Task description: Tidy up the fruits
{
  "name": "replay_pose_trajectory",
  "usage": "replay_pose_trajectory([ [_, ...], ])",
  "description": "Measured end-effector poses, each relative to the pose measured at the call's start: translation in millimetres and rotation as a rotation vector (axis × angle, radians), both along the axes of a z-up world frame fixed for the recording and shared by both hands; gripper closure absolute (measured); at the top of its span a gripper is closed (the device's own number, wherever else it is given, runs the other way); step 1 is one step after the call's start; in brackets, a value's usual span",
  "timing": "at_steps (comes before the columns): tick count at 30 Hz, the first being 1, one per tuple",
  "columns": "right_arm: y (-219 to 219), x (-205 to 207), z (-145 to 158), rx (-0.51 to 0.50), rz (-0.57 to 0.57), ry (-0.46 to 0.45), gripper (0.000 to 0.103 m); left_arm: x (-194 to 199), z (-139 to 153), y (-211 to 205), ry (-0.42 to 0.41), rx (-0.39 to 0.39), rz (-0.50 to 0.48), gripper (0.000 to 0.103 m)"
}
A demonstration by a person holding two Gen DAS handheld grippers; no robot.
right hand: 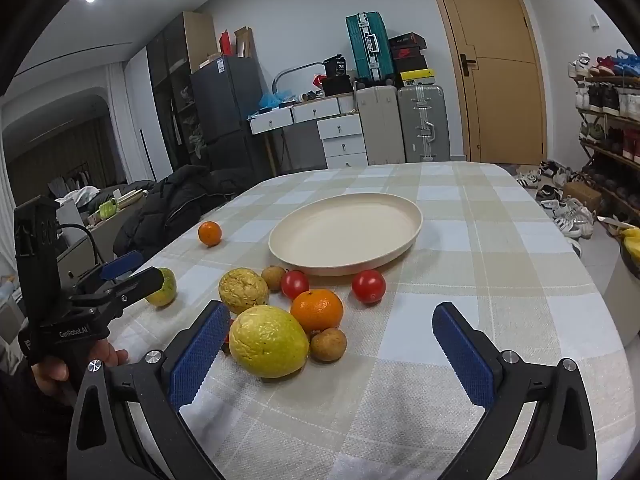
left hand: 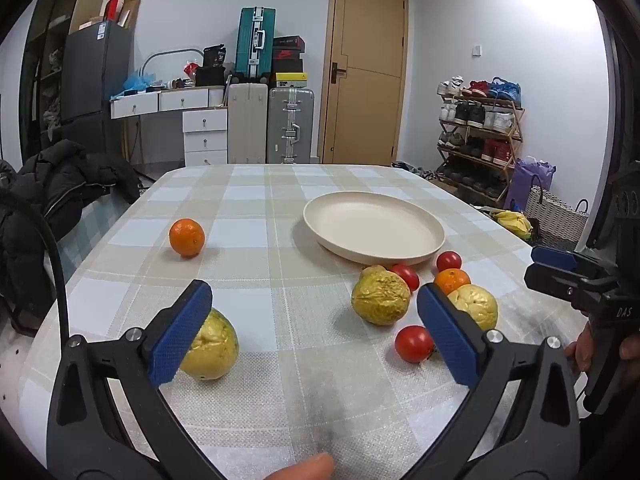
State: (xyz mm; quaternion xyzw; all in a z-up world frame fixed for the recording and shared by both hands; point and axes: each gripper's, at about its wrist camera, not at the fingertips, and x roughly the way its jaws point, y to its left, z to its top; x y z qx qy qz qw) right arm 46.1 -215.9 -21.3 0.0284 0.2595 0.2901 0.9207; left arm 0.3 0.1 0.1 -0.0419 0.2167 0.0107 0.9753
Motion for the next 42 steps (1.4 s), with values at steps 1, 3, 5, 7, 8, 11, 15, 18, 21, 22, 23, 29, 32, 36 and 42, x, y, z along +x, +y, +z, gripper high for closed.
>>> replay_pose_trajectory([
  [1,1,-1,0,-0.002,0.001,-0.004,0.000,0,0,0,-0.007,0.007,0.001,0.001],
  [3,-2,0,0,0.039,0.000,0.021,0.000,0,0,0,-0.005,0.004,0.004,0.001],
  [5,-2,3,-1,0.033,0.001,0.024,0.000,1,1,-1,-0.005,0.003,0.008,0.001],
  [7,-3,3,-1,0.028,-0.001,0.018,0.000,2,1,-1,-0.003,0.001,0.009,0.000],
  [8,-4,3,-2,0.027,0.000,0.018,0.000,3,1,-2,-0.002,0.000,0.009,0.001],
  [11,-3,0,0,0.020,-0.001,0.006,0.000,5,1,-3,-0.003,0.000,0.012,0.001],
  [15,1,0,-3,0.004,0.004,0.008,0.000,0,0,1,-0.013,0.001,0.002,0.001],
  [18,1,1,-3,0.003,0.004,0.009,0.000,-1,1,5,-0.016,-0.002,0.003,0.001],
  [21,2,2,-4,-0.002,0.004,0.006,0.000,-1,1,7,-0.019,-0.001,0.003,0.001],
  [22,2,1,-4,-0.004,0.004,0.004,0.000,-1,0,7,-0.018,-0.001,0.003,0.001],
  [23,3,2,-5,-0.008,0.003,0.001,0.000,-1,0,8,-0.019,-0.001,0.004,0.001],
  [29,4,0,-5,-0.009,0.003,-0.002,0.000,-2,1,9,-0.019,0.000,0.003,0.001],
  [32,3,0,-4,-0.009,0.003,-0.003,0.000,-2,0,8,-0.019,-0.001,0.004,0.001],
  [36,3,0,-4,-0.010,0.002,-0.004,0.000,-2,0,8,-0.019,-0.001,0.004,0.001],
  [42,3,-1,-4,-0.011,0.000,-0.004,0.000,-2,0,8,-0.020,0.000,0.004,0.000],
])
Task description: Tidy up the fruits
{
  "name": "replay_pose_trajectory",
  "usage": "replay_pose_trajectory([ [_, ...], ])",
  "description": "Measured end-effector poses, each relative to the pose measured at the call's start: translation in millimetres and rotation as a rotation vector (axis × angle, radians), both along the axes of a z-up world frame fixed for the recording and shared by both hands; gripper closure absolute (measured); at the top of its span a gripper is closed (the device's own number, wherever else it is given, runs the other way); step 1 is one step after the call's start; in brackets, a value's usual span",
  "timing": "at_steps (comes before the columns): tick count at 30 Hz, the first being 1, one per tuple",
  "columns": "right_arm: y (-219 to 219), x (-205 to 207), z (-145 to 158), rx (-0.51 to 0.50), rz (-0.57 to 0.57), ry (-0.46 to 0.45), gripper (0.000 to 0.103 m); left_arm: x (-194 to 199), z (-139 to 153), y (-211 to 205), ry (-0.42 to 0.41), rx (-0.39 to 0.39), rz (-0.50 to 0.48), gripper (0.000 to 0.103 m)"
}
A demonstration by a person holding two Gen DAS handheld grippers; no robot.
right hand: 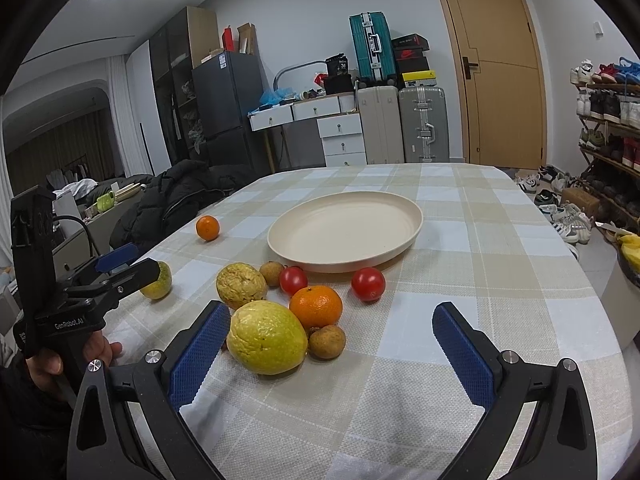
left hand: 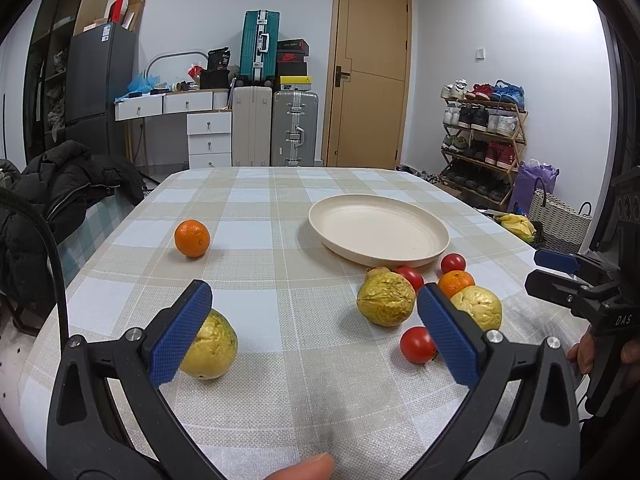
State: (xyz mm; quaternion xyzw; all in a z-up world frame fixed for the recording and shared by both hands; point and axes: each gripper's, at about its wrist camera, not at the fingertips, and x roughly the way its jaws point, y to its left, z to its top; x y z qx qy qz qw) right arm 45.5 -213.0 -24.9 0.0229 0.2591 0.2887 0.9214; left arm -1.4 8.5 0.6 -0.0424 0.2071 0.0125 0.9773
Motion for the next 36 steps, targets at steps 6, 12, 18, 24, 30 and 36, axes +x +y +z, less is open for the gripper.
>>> replay_pose_trajectory([
  [6,-0.9,1.1,-1.1,-0.001,-0.005,0.004,0.000,-0.2,-0.1,-0.5,-0.001,0.001,0.001,0.001],
  [12,-4.0,3.8,-1.4,0.013,-0.016,0.016,0.000,-0.1,-0.1,-1.0,-0.001,0.001,0.001,0.001],
  [18,-6.7,4.7,-0.5,0.027,-0.023,0.022,0.000,-0.1,-0.1,-1.1,-0.001,0.001,0.001,0.001],
  [24,-6.6,4.6,0.3,0.016,-0.022,0.017,0.000,-0.1,-0.2,-1.0,-0.001,0.001,0.000,0.001],
  [30,-6.2,4.2,0.6,0.013,-0.024,0.016,0.000,-0.2,-0.2,-0.3,-0.001,0.003,0.000,0.001],
  [36,-5.7,3.7,0.2,0.006,-0.026,0.017,0.000,-0.1,-0.3,-1.2,-0.001,0.001,0.000,0.001],
])
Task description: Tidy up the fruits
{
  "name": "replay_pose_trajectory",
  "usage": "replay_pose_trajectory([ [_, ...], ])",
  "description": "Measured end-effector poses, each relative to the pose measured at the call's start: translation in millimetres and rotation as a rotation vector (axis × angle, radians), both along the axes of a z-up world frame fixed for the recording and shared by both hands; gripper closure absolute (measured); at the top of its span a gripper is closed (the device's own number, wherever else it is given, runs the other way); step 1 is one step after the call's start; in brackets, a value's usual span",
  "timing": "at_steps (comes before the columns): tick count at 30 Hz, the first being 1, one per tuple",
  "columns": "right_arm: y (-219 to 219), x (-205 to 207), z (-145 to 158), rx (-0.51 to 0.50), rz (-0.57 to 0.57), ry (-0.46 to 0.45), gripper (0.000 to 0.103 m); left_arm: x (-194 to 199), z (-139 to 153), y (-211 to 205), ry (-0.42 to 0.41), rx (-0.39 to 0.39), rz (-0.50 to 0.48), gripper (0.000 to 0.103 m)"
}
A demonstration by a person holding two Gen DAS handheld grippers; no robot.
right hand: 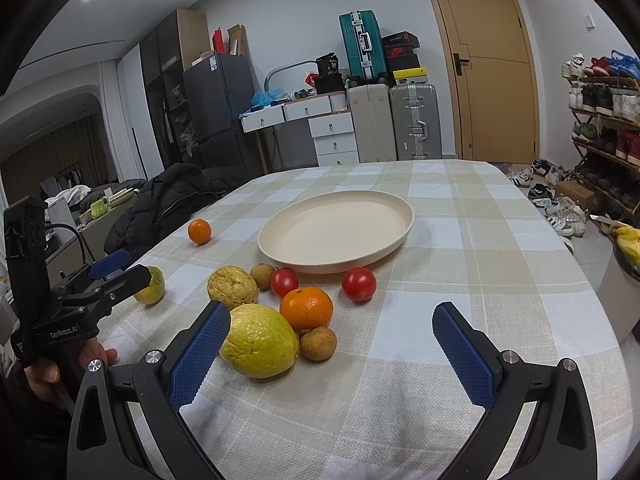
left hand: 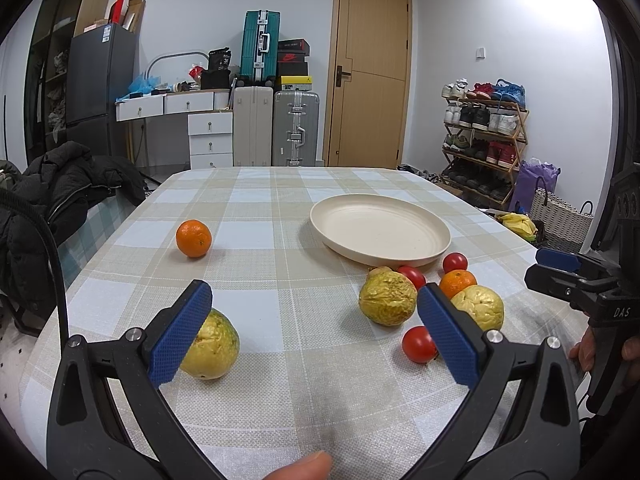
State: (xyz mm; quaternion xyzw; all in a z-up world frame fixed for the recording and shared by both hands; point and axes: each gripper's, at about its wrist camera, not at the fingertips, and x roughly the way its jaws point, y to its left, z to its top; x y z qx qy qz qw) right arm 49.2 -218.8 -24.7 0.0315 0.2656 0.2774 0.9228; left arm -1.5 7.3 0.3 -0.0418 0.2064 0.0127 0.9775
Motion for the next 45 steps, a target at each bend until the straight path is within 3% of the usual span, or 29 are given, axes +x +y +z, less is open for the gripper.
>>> replay_pose_trajectory([
  [15,2,5,-2,-0.008,-0.004,0.021,0.000,4,-3,2,0.000,0.011,0.007,0.001],
  [28,10,6,-1,-0.103,-0.010,0.032,0.000,5,-1,22,0.065,-0.031,0.050,0.001],
  [40,-3,28,-20,-0.155,-0.054,0.197,0.000,9,-6,27,0.167,0.004,0.050,0.001],
  [45,3,32,-29,-0.194,-0.028,0.242,0.006,14,-16,34,0.234,0.001,0.077,0.001],
])
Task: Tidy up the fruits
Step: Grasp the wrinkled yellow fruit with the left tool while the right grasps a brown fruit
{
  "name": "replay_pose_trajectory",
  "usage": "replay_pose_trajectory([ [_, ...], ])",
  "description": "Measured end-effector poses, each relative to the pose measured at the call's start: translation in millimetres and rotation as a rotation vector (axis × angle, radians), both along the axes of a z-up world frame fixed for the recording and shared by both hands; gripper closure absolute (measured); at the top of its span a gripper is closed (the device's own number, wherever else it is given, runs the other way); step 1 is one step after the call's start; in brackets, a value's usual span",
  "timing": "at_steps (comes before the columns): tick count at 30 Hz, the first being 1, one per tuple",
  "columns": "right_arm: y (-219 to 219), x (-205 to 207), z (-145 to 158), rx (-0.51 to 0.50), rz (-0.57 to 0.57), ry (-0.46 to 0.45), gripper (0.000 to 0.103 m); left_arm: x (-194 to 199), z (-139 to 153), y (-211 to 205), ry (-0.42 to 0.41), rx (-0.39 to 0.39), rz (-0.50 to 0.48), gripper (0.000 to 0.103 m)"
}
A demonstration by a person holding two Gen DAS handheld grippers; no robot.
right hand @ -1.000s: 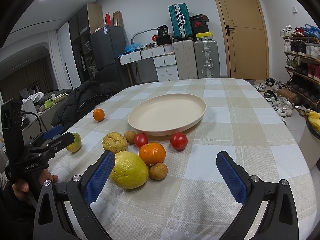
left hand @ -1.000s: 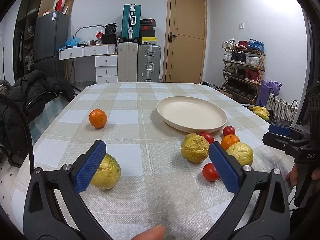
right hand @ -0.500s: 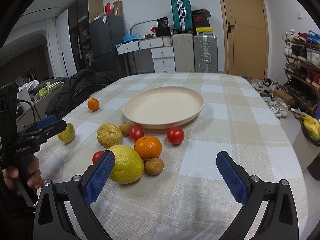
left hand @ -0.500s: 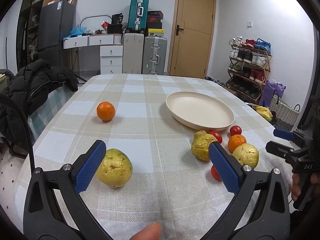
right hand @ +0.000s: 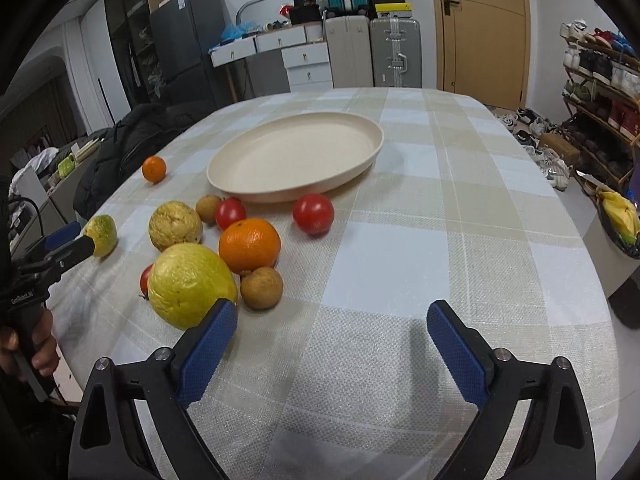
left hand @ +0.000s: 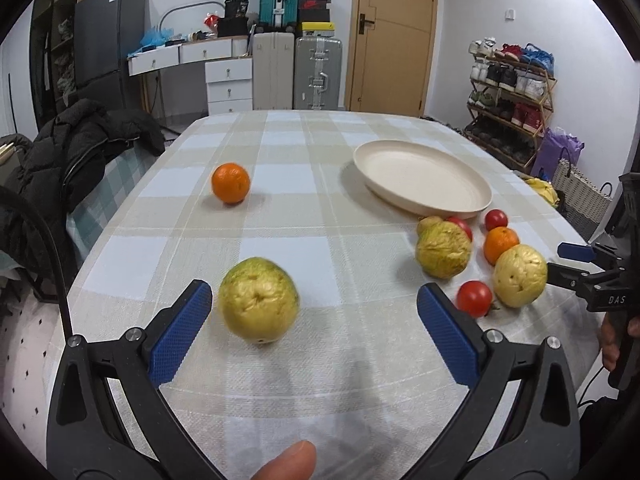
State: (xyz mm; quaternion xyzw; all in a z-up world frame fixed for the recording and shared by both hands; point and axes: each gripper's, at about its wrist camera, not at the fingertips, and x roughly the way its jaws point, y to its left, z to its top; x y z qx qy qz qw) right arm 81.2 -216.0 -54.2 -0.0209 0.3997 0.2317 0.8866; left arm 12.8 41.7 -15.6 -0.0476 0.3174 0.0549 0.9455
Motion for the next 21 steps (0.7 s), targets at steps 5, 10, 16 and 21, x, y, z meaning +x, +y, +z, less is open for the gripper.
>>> replay_pose_trajectory([
  [5,9,3,-6,-0.032,0.027,0.024,0.017,7,-7,6,0.043,-0.012,0.009,0.001],
  [10,16,4,-5,-0.037,0.058,0.029,0.023,13,-15,9,0.074,-0.002,0.021,0.001],
  [16,29,4,-3,-0.061,0.097,0.020,0.034,19,-22,14,0.105,-0.023,0.025,0.008],
  [21,38,5,-3,-0.073,0.115,0.009,0.048,21,-27,18,0.122,-0.044,0.029,0.026],
])
